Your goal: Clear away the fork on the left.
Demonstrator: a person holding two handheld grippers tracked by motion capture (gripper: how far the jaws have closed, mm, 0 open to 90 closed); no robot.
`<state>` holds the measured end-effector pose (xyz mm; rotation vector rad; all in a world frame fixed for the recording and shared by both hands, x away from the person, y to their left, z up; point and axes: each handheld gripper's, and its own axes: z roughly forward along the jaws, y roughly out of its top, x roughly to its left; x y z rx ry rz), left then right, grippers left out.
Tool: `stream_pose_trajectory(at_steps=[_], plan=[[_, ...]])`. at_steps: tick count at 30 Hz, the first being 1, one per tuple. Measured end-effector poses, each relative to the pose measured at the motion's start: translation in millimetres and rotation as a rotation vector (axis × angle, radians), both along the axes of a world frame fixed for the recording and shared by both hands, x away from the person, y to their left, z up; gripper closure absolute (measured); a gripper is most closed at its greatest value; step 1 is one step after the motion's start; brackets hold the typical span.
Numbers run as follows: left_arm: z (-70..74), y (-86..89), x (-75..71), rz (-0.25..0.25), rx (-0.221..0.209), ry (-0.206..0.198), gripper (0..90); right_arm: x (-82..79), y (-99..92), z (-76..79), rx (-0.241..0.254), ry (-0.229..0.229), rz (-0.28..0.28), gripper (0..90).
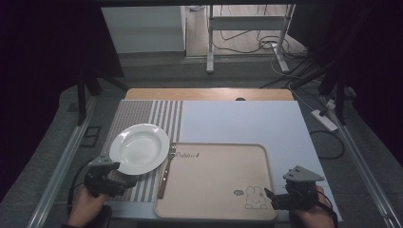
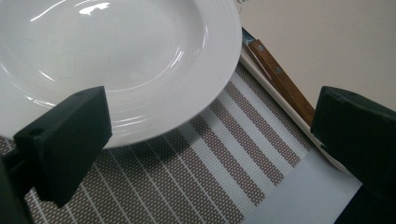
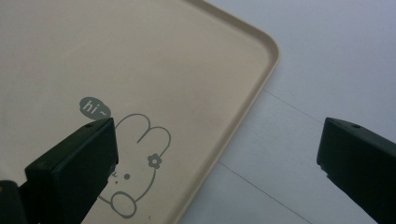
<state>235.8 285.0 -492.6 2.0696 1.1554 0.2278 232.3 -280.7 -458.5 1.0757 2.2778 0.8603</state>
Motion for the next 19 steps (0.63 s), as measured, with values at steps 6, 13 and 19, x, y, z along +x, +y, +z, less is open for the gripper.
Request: stream_pose_trajectory(at_steps=[6, 13, 19], plan=[[0.8, 1.9, -5.2, 0.008, 0.003, -0.005, 0.0, 0.1, 0.2, 0.0, -0.001, 0.0, -0.002, 0.0], [1.7, 2.9, -12.0, 0.019, 0.033, -0.016, 0.0, -0.1, 0.4, 0.1, -0.001, -0.001, -0.002, 0.0], [1.4, 4.5, -10.6, 0.025, 0.019, -0.007, 0.0, 0.0, 1.1, -0.4, -0.01, -0.002, -0.001, 0.0]])
